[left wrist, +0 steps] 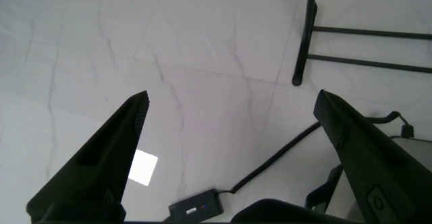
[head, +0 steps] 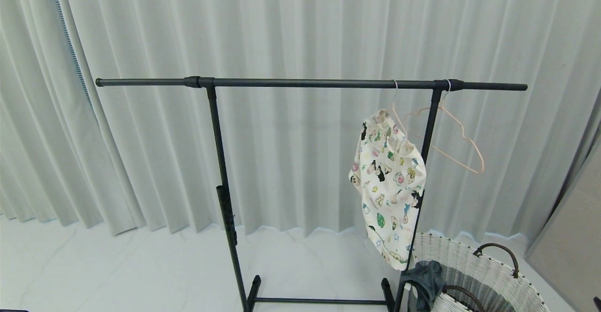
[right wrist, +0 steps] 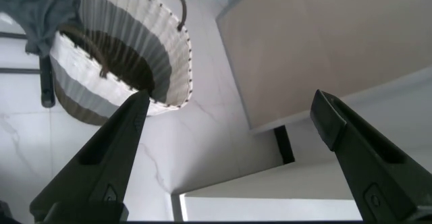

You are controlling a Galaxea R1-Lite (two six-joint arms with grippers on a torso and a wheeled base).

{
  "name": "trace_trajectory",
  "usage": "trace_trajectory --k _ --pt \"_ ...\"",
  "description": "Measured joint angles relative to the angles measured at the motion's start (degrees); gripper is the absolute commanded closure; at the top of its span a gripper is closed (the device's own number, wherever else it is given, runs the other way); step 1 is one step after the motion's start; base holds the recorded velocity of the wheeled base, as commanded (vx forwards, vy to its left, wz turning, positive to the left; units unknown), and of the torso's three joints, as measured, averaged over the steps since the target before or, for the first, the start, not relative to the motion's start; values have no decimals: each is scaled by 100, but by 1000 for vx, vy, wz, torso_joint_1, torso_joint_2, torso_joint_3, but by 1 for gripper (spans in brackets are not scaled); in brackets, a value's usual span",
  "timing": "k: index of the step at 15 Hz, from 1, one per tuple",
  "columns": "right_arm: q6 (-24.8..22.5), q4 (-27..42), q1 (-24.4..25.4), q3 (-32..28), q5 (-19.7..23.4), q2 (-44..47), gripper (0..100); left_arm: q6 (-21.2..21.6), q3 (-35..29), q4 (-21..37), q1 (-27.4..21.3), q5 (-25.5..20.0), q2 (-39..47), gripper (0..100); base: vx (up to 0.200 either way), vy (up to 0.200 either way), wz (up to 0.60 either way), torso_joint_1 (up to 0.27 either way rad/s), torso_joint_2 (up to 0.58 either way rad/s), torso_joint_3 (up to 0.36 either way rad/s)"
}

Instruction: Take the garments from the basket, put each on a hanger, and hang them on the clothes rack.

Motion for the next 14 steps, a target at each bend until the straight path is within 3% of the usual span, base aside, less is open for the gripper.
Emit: trace_trajectory --k 14 --pt "-2 0 -6 278 0 -24 0 -126 0 20 -27 77 -10 0 0 0 0 -235 476 240"
